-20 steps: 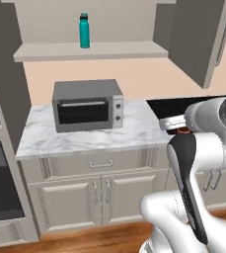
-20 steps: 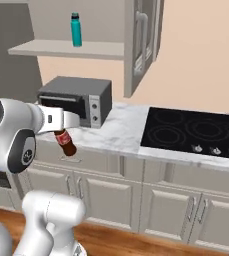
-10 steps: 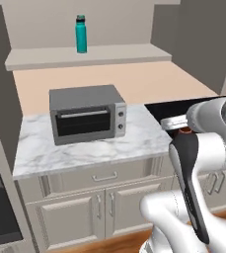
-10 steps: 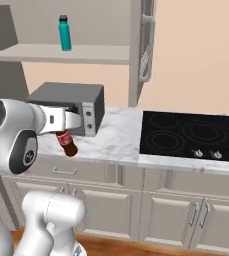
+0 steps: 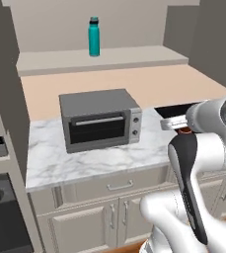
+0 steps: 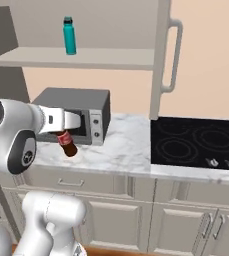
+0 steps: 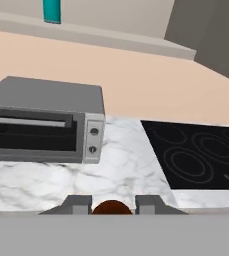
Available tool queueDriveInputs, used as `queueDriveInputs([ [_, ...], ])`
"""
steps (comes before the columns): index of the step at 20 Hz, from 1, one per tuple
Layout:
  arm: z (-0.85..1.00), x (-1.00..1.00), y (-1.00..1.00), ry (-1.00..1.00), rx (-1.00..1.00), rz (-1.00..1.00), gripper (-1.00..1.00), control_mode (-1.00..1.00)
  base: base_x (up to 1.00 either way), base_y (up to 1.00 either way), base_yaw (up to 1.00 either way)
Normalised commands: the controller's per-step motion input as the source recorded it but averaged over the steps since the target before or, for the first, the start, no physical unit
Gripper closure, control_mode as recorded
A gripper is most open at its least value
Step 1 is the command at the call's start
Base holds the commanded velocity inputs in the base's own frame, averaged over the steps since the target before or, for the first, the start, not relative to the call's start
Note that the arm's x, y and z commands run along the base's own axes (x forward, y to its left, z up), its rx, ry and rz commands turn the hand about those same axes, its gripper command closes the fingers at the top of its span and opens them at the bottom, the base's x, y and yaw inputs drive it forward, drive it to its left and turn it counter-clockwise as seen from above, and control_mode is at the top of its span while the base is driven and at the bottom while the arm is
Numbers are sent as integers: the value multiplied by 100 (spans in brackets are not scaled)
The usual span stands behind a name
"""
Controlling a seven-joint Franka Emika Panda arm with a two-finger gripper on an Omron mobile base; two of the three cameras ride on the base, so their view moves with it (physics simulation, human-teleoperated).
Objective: Pick the bottled water, bottled drink, water bottle from the counter and place them in the open cabinet.
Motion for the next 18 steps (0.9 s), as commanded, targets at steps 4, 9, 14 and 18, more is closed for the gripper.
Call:
queueDriveInputs([
  [4,0,0,0,0,0,0,100,100,46,1,0],
  [9,0,0,0,0,0,0,100,100,41,9,0],
  [14,0,0,0,0,0,0,100,100,45,2,1],
  [18,0,0,0,0,0,0,100,100,38,0,3],
])
